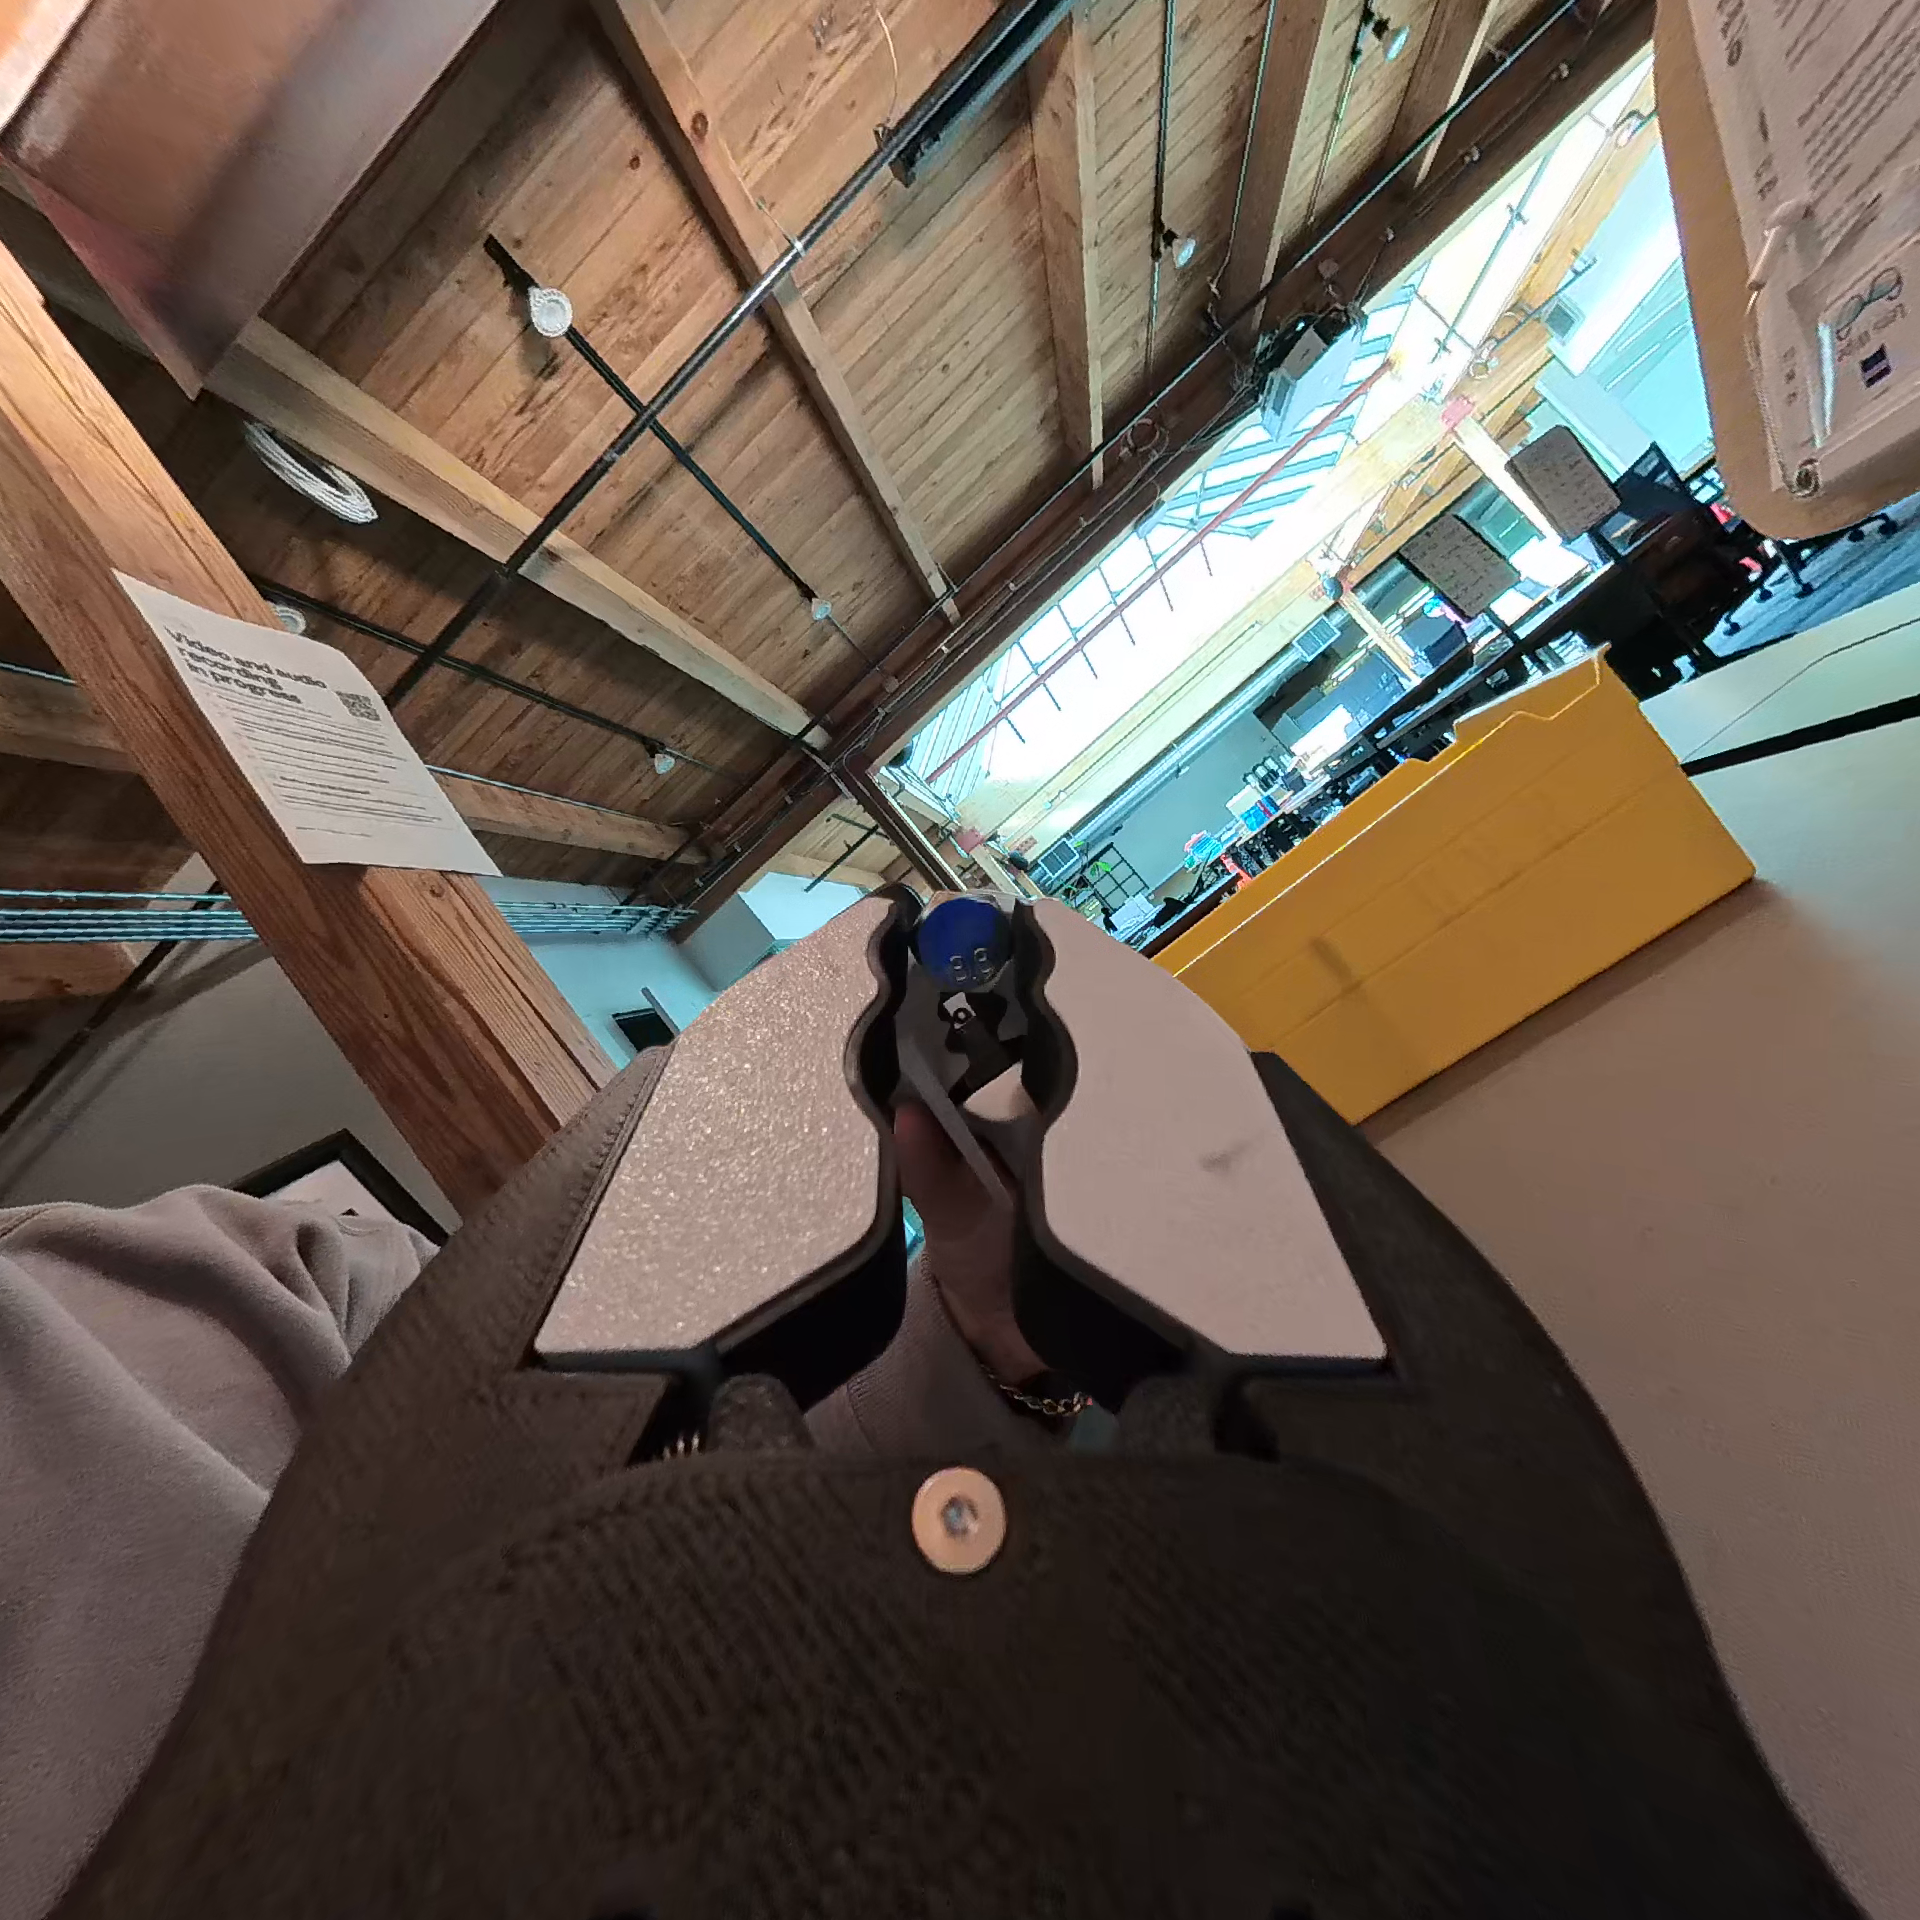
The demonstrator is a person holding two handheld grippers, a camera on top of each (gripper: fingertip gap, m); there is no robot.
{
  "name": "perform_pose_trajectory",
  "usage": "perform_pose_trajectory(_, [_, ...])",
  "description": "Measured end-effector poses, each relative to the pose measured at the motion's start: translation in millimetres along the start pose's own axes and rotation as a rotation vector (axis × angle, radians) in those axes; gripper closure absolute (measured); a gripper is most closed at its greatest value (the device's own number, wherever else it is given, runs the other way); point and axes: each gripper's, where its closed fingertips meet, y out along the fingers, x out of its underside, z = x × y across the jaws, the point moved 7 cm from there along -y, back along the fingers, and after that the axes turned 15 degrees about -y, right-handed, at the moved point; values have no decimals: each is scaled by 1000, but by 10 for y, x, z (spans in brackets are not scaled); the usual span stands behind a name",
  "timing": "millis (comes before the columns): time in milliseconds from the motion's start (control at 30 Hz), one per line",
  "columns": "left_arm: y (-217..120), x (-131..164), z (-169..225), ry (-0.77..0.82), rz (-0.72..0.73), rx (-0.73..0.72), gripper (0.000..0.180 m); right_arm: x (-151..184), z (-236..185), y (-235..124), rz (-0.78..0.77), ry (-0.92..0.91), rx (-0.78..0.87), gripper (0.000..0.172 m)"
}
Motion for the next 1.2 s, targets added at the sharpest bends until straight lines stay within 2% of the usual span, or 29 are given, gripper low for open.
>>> perform_pose_trajectory(133, [3,-25,5,17,-37,-23,172,-9,-6,-4,-18,-48,9,152])
perform_pose_trajectory(267, [4,-88,66,89,-53,-45,172,-15,-48,0,-108,-245,67,151])
perform_pose_trajectory(400, [-81,-247,101,168,-62,-96,172,-4,-112,32,-279,-536,160,124])
perform_pose_trajectory(467, [-142,-301,78,214,-144,-165,172,-15,-135,43,-374,-735,244,111])
perform_pose_trajectory(567, [-209,-284,9,217,-303,-264,172,9,-178,68,-554,-1107,368,105])
perform_pose_trajectory(633, [-216,-246,-19,169,-372,-283,172,68,-233,116,-602,-1279,393,109])
perform_pose_trajectory(733, [-186,-192,-24,115,-426,-287,172,188,-292,201,-583,-1299,373,127])
perform_pose_trajectory(833, [-152,-145,-5,110,-479,-296,172,311,-277,234,-631,-1314,350,139])
perform_pose_trajectory(1100, [-105,-36,-2,167,-584,-344,172,413,-136,207,-723,-1295,433,160])
perform_pose_trajectory(1200, [-94,-13,-16,171,-599,-363,172,429,-105,195,-743,-1280,443,162])
